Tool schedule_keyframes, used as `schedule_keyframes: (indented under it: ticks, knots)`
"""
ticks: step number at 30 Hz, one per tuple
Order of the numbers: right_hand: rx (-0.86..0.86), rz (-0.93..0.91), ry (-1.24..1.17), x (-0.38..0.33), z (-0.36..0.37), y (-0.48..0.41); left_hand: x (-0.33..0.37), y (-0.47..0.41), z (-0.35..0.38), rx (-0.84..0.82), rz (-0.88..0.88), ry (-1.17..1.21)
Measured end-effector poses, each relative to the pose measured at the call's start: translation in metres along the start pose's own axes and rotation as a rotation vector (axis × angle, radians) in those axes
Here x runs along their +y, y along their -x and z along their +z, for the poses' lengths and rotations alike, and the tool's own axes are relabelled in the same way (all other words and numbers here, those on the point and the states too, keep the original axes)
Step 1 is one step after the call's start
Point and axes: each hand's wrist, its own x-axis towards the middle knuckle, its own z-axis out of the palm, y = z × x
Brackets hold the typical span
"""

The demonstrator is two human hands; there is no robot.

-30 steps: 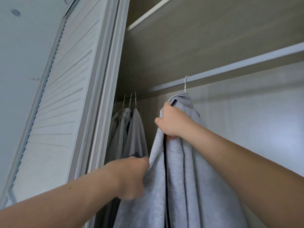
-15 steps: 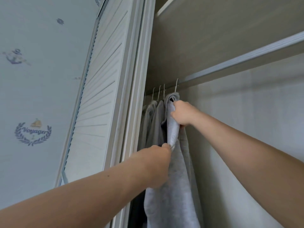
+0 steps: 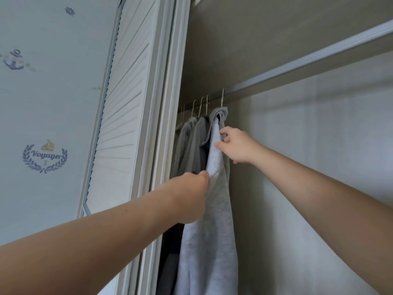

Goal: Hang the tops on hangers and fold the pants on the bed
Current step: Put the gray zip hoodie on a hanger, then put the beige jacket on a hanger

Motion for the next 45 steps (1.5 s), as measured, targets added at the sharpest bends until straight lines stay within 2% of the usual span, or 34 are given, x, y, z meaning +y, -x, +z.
schedule_keyframes:
  ticks: [5,9,12,19,30,38,45]
  knots:
    - [0.116,-0.207,0.061,-0.018,0.004,0.064,-0.017,0.069,-0.004,0.167,0.091,0.052]
    - [0.142,-0.349,0.162,-0.056,0.018,0.126,-0.042,0.147,-0.001,0.263,0.076,-0.133]
    - [0.083,-0.397,0.153,-0.095,0.033,0.172,-0.059,0.211,-0.005,0.247,-0.009,-0.221]
    - [-0.098,-0.507,0.029,-0.208,0.07,0.288,-0.082,0.394,-0.024,0.15,-0.294,-0.262]
    - [-0.429,-0.841,-0.259,-0.423,0.125,0.477,-0.085,0.727,-0.052,0.037,-0.857,-0.332]
    - [-0.74,-1.265,-0.444,-0.575,0.164,0.646,-0.019,0.946,-0.047,-0.016,-1.443,-0.313]
    - [-0.947,-1.539,-0.529,-0.688,0.188,0.769,0.037,1.077,-0.04,0.015,-1.926,-0.187]
